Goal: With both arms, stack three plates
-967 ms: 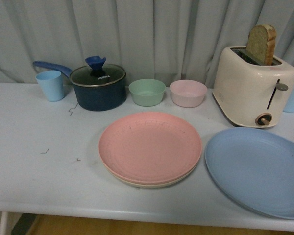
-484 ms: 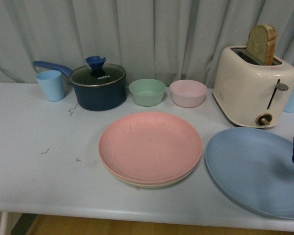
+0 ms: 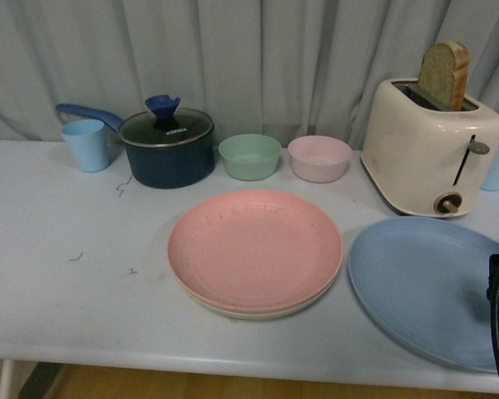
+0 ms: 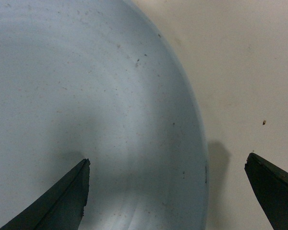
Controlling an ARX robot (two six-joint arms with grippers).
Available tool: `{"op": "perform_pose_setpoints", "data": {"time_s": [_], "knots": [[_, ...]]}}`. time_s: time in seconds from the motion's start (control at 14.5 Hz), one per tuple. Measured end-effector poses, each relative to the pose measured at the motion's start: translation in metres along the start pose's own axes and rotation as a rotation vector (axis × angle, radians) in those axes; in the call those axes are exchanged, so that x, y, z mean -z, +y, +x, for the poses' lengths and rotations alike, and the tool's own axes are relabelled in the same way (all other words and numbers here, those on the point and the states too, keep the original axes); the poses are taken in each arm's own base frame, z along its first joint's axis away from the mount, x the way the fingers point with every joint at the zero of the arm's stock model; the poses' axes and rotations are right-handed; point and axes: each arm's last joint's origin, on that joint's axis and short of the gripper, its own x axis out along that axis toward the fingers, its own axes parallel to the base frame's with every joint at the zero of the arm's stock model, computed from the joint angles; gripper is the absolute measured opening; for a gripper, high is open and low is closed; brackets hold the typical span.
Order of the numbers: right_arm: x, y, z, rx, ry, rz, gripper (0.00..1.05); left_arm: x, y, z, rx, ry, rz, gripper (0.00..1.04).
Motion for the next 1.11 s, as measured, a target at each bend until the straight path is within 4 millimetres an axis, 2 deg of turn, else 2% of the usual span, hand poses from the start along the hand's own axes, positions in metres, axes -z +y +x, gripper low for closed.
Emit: {"op": "perform_pose_setpoints", "data": {"time_s": [0.14, 0.62, 0.76, 0.9, 1.11], "knots": [[0.002, -0.002, 0.003, 0.001, 0.001, 0.01, 0.96, 0.0, 0.0, 0.0, 0.0, 0.0, 0.0, 0.98], [-0.001, -0.011, 0.003, 0.008, -0.014, 0.031, 0.2, 0.0, 0.0, 0.0, 0.0, 0.0, 0.0, 0.98], [-0.009, -0.011, -0.006, -0.021, -0.056, 0.047, 0.05, 0.0, 0.0, 0.0, 0.0, 0.0, 0.0, 0.98], [-0.014, -0.013, -0.021, -0.035, -0.115, 0.067, 0.03, 0.0, 0.0, 0.0, 0.0, 0.0, 0.0, 0.98], [-0.003, -0.017, -0.061, -0.06, -0.148, 0.084, 0.03, 0.0, 0.0, 0.0, 0.0, 0.0, 0.0, 0.98]]}}
